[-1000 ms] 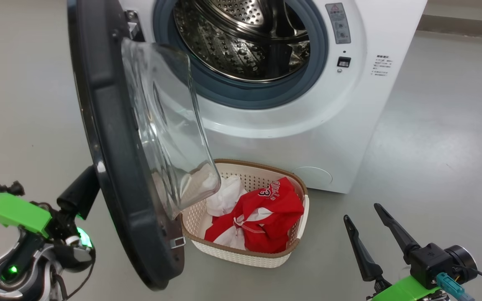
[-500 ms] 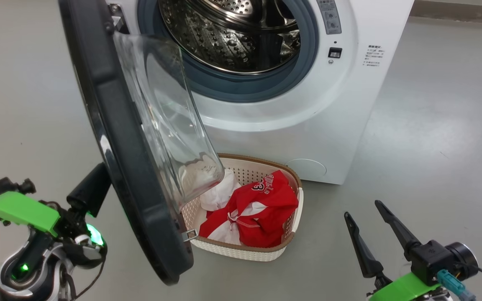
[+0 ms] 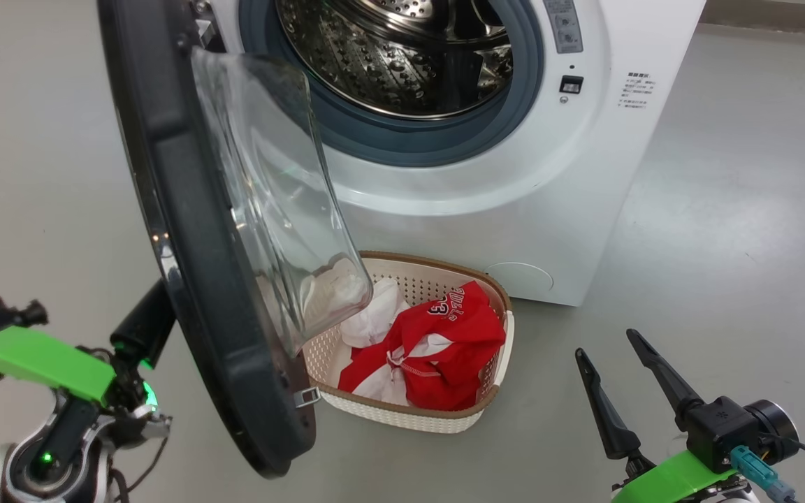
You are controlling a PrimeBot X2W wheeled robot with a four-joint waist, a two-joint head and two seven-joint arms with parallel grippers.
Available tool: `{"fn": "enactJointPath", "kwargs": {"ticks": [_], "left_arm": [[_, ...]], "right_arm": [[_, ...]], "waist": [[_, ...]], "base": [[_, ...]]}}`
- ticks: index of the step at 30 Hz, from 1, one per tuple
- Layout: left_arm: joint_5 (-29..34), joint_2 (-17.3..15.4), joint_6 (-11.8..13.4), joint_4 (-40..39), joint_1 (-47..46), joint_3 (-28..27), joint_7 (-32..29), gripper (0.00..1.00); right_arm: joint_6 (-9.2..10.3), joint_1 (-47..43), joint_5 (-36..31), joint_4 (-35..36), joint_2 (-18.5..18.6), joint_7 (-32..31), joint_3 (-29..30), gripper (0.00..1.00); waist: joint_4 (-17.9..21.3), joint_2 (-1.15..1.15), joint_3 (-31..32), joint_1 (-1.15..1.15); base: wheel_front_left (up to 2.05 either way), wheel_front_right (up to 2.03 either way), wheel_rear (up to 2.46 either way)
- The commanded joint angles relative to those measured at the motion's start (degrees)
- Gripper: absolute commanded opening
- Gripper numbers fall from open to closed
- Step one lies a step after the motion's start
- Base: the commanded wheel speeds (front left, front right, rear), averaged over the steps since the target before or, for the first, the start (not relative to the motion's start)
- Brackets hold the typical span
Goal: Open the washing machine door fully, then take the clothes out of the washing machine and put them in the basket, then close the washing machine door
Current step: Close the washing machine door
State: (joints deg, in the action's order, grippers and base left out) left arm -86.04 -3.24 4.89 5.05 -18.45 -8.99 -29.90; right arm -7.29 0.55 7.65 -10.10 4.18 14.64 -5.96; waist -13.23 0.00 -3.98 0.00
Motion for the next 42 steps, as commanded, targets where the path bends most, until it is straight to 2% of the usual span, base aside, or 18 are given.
{"fn": "enactJointPath", "kwargs": {"ticks": [1,2,8,9,10,14,18,22,25,35,42], "left_arm": [[2.1,-2.6,-1.1,-2.2,0.4,-1.5,1.1,0.96],[3.5,-3.0,-1.5,-2.4,0.7,-1.4,2.1,1.00],[13.7,-6.3,-6.1,-2.8,2.2,-0.2,9.0,1.00],[16.1,-6.9,-7.0,-2.9,2.5,0.2,10.7,1.00],[21.6,-8.3,-8.5,-3.1,3.3,1.1,14.6,1.00],[32.6,-10.6,-10.0,-3.5,4.8,3.5,22.3,1.00],[44.3,-12.5,-9.6,-3.5,6.7,5.8,30.8,1.00],[51.6,-12.8,-8.4,-3.5,8.6,7.3,37.7,1.00],[54.7,-12.4,-7.8,-3.5,10.0,7.8,41.6,1.00],[62.7,-11.8,-6.5,-1.4,13.6,9.9,44.5,1.00],[64.7,-9.9,-6.5,-0.5,15.0,9.6,44.9,1.00]], "right_arm": [[-0.20,2.2,0.4,1.3,0.3,0.4,-0.9,1.00],[-0.20,2.2,0.4,1.3,0.3,0.4,-0.8,1.00],[-0.20,2.2,0.4,1.4,0.4,0.4,-0.6,1.00],[-0.20,2.2,0.4,1.4,0.4,0.4,-0.6,1.00],[-0.20,2.3,0.4,1.4,0.4,0.4,-0.6,1.00],[-0.20,2.4,0.5,1.3,0.5,0.4,-0.7,1.00],[-0.20,2.4,0.6,1.3,0.6,0.4,-1.0,1.00],[-0.20,2.3,0.7,1.3,0.6,0.4,-0.9,1.00],[-0.20,2.2,0.8,1.3,0.5,0.4,-0.9,1.00],[-0.20,1.8,0.8,1.4,0.4,0.4,-0.6,1.00],[-0.20,1.5,0.4,1.7,0.4,0.4,-0.8,1.00]], "waist": [[-0.1,0.00,-0.1,0.00],[-0.2,0.00,-0.2,0.00],[-0.8,0.00,-0.5,0.00],[-0.9,0.00,-0.5,0.00],[-1.0,0.00,-0.5,0.00],[-1.1,0.00,-0.4,0.00],[-1.0,0.00,-0.4,0.00],[-0.9,0.00,-0.2,0.00],[-0.8,0.00,0.0,0.00],[-0.9,0.00,0.3,0.00],[-1.0,0.00,0.1,0.00]], "base": [[0.00,0.00,0.00],[0.00,0.00,0.00],[0.00,0.00,0.00],[0.00,0.00,0.00],[0.00,0.00,0.00],[0.00,0.00,0.00],[0.00,0.00,0.00],[0.00,0.00,0.00],[0.00,0.00,0.00],[0.00,0.00,0.00],[0.00,0.00,0.00]]}}
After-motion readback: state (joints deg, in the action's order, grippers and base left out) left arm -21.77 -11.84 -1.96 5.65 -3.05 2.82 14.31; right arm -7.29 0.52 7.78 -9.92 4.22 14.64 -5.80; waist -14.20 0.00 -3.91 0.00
